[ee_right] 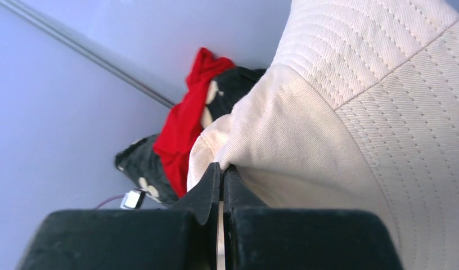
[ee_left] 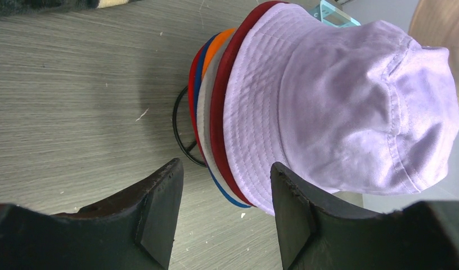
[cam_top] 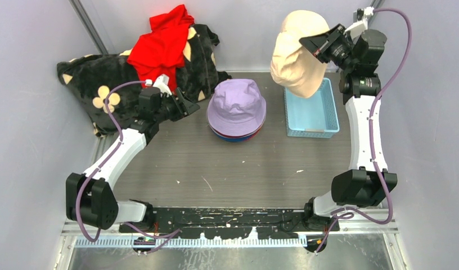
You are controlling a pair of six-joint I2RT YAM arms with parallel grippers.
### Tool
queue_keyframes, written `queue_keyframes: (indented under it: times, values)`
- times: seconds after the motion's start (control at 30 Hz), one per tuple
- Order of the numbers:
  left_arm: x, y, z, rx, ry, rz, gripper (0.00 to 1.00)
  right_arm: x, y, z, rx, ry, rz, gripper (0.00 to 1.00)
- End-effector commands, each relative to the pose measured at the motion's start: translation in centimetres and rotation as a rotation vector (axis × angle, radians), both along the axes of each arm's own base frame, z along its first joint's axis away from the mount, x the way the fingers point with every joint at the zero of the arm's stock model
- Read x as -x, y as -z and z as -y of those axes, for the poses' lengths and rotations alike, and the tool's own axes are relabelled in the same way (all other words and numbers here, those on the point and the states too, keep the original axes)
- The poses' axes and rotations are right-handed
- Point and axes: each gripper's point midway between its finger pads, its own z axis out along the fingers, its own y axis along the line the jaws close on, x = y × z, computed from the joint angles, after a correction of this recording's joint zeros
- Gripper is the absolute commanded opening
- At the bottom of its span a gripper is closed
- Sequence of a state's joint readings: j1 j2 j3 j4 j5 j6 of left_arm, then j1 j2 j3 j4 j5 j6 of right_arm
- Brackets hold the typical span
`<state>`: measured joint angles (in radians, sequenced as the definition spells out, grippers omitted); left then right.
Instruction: Stack the hats
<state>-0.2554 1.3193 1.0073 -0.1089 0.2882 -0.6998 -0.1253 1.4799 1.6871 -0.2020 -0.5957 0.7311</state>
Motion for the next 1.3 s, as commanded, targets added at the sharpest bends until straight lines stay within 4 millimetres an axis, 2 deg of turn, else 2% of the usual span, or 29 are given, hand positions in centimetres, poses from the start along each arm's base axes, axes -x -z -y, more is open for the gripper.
queue_keyframes:
  times: [0.0,0.23,0.5,0.63,0.83,1.03,1.27]
  values:
    - [0.6,-4.9,0.2,0.041,0.016,0.136,0.58,2.2,-7.2,-2.9,-0.088,-0.164,0.174,0.01]
    - [1.7,-6.4,0.1,0.058,0.019,0.168,0.59,5.8,-12.6,-6.7,-0.211,-0.407,0.284,0.01]
    - [3.3,-8.3,-0.9,0.058,-0.007,0.203,0.59,9.3,-14.7,-12.2,-0.285,-0.619,0.275,0.01]
    - [4.0,-9.8,-1.9,0.045,-0.034,0.210,0.60,10.4,-14.3,-15.0,-0.305,-0.678,0.240,0.01]
    - [5.4,-11.2,-2.8,0.023,-0.046,0.203,0.62,10.6,-12.2,-18.8,-0.282,-0.699,0.175,0.01]
    - [6.4,-11.9,-3.5,0.016,-0.059,0.205,0.64,10.8,-10.3,-21.0,-0.296,-0.725,0.123,0.01]
    - [6.4,-12.4,-3.9,0.016,-0.063,0.191,0.64,10.8,-8.4,-22.6,-0.337,-0.754,0.066,0.01]
